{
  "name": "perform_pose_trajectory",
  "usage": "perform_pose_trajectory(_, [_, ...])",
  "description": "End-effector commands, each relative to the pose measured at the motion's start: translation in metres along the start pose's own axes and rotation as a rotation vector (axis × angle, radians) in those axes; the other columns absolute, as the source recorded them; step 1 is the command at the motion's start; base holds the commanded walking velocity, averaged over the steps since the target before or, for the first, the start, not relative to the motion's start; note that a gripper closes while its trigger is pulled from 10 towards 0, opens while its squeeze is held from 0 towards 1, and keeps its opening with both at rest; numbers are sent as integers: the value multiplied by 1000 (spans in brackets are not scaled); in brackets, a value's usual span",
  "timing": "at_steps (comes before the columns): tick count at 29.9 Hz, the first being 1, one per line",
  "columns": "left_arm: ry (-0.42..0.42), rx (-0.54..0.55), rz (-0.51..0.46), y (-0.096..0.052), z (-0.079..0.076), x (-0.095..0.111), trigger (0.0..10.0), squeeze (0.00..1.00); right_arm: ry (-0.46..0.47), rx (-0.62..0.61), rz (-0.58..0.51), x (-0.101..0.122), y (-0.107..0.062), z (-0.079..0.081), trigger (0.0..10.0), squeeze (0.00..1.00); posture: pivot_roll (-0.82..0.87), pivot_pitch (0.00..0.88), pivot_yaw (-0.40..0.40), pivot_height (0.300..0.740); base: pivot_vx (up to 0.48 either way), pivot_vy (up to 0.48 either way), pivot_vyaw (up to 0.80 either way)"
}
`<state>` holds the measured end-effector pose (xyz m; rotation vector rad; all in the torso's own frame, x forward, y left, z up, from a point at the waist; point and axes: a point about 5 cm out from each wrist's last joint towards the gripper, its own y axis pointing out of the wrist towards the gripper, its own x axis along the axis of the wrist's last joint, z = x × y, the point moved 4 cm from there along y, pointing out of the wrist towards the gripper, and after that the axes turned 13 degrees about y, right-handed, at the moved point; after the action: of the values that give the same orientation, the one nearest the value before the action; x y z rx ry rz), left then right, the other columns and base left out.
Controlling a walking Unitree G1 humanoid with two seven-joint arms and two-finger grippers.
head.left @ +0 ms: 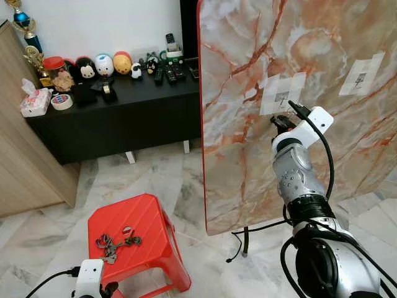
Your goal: Hang keys on a hook
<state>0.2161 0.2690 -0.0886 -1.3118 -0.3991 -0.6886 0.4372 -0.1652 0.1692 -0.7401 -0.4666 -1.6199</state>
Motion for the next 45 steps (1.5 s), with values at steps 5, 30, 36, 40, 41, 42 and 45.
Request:
perform_pose_trajectory(5, [13, 6, 22, -2, 5, -5, 10000, 0, 16, 25, 2, 3, 2, 11, 10000, 0, 65, 41, 28, 740, 0, 0, 0])
perform_pose_trajectory(30, [11, 5, 21, -2, 5, -5, 10000, 0, -25, 47, 50, -4, 4, 16, 10000, 0, 68, 43, 27, 740, 0, 0, 0])
perform_pose_trajectory(36, [10, 6, 20, -2, 5, -5, 10000, 0, -19, 39, 46, -2, 4, 14, 10000, 0, 70, 39, 28, 740, 0, 0, 0])
perform_pose_trajectory(40, [12, 7, 19, -2, 5, -5, 10000, 0, -15, 45, 38, 0, 5, 16, 10000, 0, 71, 35, 27, 740, 0, 0, 0])
perform_pose_trajectory(41, [12, 7, 19, -2, 5, -5, 10000, 0, -15, 45, 38, 0, 5, 16, 10000, 0, 71, 35, 27, 740, 0, 0, 0])
perform_pose_trajectory(42, [12, 7, 19, -2, 5, -5, 10000, 0, -15, 45, 38, 0, 5, 16, 10000, 0, 71, 35, 27, 740, 0, 0, 0])
perform_pose_trajectory(45, [11, 6, 18, -2, 5, -5, 10000, 0, -13, 46, 36, 1, 5, 16, 10000, 0, 71, 35, 27, 740, 0, 0, 0])
